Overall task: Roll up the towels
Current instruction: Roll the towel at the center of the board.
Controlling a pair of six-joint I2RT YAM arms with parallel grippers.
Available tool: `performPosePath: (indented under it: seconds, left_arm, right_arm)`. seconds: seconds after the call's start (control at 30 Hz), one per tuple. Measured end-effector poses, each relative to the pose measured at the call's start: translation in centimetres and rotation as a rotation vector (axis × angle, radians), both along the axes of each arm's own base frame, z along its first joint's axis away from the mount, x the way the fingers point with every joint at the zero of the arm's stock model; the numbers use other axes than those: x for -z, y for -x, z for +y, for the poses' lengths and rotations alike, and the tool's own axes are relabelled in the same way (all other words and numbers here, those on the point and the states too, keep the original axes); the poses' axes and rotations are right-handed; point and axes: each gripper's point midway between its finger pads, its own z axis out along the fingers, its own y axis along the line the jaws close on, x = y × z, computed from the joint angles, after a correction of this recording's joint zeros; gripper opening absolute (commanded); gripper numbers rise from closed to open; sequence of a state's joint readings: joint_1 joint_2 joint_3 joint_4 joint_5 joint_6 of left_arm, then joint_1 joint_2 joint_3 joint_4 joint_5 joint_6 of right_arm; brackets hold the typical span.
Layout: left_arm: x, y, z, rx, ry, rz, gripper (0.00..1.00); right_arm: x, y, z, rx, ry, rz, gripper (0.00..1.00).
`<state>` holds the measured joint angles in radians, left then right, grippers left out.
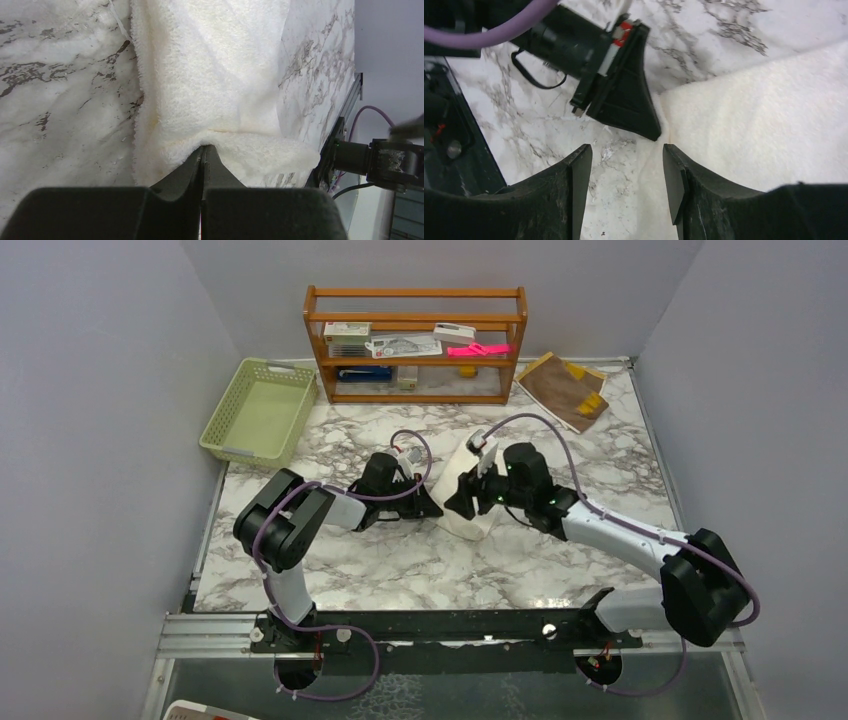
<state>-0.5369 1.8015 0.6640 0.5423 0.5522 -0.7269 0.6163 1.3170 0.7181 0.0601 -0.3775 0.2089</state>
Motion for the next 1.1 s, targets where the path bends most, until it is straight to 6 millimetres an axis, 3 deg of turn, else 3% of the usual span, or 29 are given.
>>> performPosePath:
  seconds: [0.1, 0.27, 0.57, 0.83, 1.0, 1.1]
  left_arm:
    - [0.0, 0.0, 0.0, 0.002, 0.003, -0.002, 0.0]
    - [0.0, 0.1, -0.1, 0.004, 0.006, -0.002, 0.0]
    - [0.0, 0.1, -0.1, 0.006, 0.008, -0.003, 0.0]
    - [0.1, 0.2, -0.1, 0.011, 0.011, 0.0, 0.0]
    - [0.1, 0.2, -0.2, 0.015, 0.015, 0.001, 0.0]
    - [0.1, 0.1, -0.2, 0.016, 0.015, 0.003, 0.0]
  right_arm:
    - [1.0, 1.3, 1.2, -0.069, 0.079, -0.064, 0.55]
    - [4.4, 1.5, -0.4, -0.049, 0.2, -0.037, 0.55]
    - [7.3, 1.7, -1.0, -0.036, 0.304, 0.084, 0.54]
    - [8.4, 4.2, -1.0, -0.054, 0.337, 0.18, 0.51]
    - [9.2, 5.3, -1.0, -0.064, 0.365, 0.221, 0.33]
    - [10.2, 5.3, -1.2, -0.041, 0.397, 0.265, 0.03]
